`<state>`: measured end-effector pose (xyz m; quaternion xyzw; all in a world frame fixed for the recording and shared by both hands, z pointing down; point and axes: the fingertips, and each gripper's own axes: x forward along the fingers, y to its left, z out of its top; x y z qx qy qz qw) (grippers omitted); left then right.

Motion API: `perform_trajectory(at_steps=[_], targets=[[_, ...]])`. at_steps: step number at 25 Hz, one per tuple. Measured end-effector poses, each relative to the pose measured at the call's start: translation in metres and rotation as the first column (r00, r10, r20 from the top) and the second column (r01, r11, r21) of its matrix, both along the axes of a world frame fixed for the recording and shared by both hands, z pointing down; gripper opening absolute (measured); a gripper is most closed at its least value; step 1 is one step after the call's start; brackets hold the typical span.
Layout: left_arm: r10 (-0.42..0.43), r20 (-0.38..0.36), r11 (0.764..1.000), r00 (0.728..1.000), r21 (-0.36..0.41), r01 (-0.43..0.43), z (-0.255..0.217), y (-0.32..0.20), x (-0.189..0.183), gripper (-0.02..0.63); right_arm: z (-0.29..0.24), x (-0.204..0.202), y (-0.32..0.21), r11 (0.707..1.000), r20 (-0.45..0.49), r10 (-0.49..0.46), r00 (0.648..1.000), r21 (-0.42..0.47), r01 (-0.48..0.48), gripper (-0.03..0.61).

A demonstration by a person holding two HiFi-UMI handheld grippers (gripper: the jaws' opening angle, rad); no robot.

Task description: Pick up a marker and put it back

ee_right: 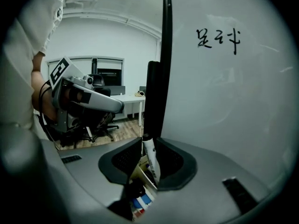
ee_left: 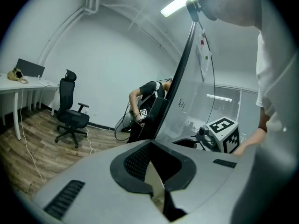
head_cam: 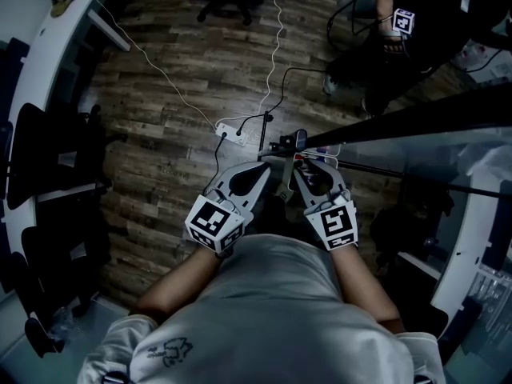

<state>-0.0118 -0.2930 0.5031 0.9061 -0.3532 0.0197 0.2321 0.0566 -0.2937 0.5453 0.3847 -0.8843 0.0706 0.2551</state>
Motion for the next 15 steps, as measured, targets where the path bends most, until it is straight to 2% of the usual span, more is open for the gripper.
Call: perform_trajectory(at_steps=[7,15], targets=[[0.005,-0.002,1.0,1.0,0.015,-0.005,-0.006,0.01,-0.009,0.005,-0.006,-0.006,0.007,1.0,0.014,0.024,1.0,0.015,-0.024,0.094],[0.07,0.002,0.996,0.998,0.062,-0.07,-0.024,0.015,-0.002,0.005,-0.028,0.003,0.015,0.99,0.037,0.114,0.993,0.083,-0.117,0.094]])
